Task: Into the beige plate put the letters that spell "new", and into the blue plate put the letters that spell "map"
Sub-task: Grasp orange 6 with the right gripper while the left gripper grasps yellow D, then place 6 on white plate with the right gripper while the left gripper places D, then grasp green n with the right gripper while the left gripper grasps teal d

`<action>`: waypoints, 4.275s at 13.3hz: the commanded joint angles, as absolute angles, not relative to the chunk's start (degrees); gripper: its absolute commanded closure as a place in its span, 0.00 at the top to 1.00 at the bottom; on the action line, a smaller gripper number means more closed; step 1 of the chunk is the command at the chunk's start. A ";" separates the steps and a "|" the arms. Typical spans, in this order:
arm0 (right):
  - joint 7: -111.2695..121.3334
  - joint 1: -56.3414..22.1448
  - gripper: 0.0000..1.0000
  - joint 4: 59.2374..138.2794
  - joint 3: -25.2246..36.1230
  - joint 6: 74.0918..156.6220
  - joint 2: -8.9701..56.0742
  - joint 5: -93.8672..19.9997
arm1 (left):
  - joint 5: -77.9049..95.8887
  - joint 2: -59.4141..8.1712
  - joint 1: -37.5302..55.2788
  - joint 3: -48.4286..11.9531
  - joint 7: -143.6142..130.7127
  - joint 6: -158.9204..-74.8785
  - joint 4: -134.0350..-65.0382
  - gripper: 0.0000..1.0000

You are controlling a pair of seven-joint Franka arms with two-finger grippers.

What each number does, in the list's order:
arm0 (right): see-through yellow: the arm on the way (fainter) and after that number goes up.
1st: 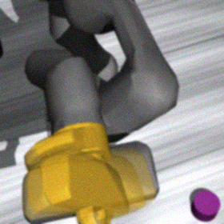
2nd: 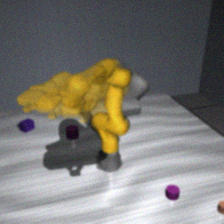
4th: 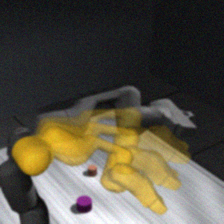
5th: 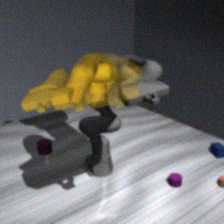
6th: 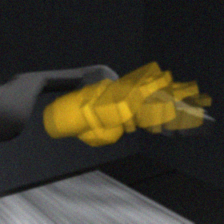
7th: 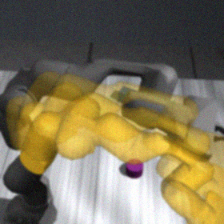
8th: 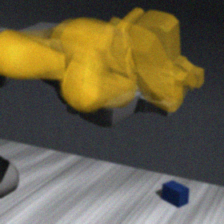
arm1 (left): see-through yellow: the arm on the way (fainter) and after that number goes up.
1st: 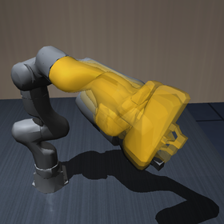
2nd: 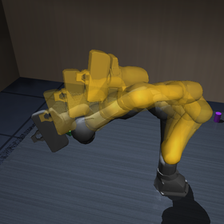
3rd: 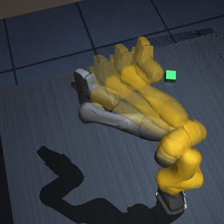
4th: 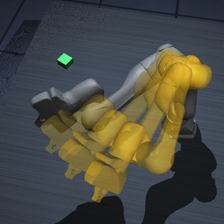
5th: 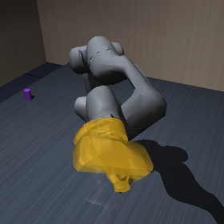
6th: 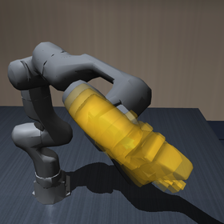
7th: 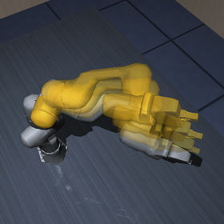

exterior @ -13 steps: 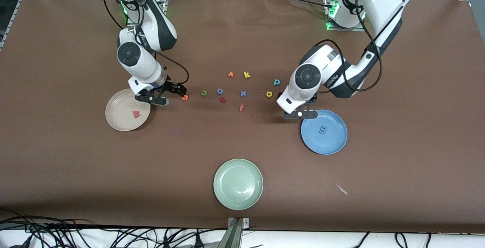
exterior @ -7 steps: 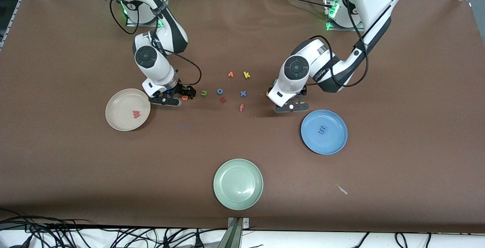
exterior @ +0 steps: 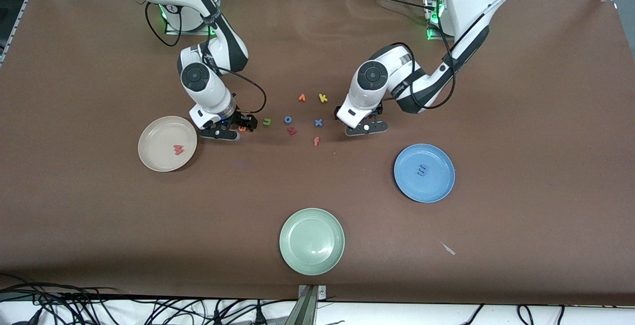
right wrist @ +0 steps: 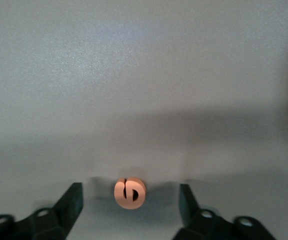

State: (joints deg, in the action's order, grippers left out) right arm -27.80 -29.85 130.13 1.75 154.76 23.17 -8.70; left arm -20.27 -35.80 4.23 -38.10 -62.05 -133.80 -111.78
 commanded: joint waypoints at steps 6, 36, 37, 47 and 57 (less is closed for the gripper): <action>-27.95 -30.32 0.53 129.73 1.85 154.95 24.35 -8.44 | -29.62 -39.29 5.54 -37.53 -66.80 -137.37 -111.89 0.88; -19.47 -29.71 1.00 118.48 13.83 125.68 17.32 -8.96 | -29.88 -33.58 -3.94 -37.27 -39.94 -114.52 -101.61 0.02; -23.08 -29.71 1.00 118.56 11.88 125.77 17.14 -8.96 | -29.88 -33.75 -5.52 -37.18 -35.90 -114.52 -100.38 0.02; -44.11 -33.30 1.00 118.83 1.41 137.62 22.31 -8.96 | -30.67 -42.79 -12.92 -36.65 -18.19 -118.65 -96.07 0.10; -47.29 -37.18 0.90 118.91 1.14 144.84 28.56 -8.96 | -23.84 -37.37 -14.15 -42.88 -26.61 -112.24 -99.30 1.00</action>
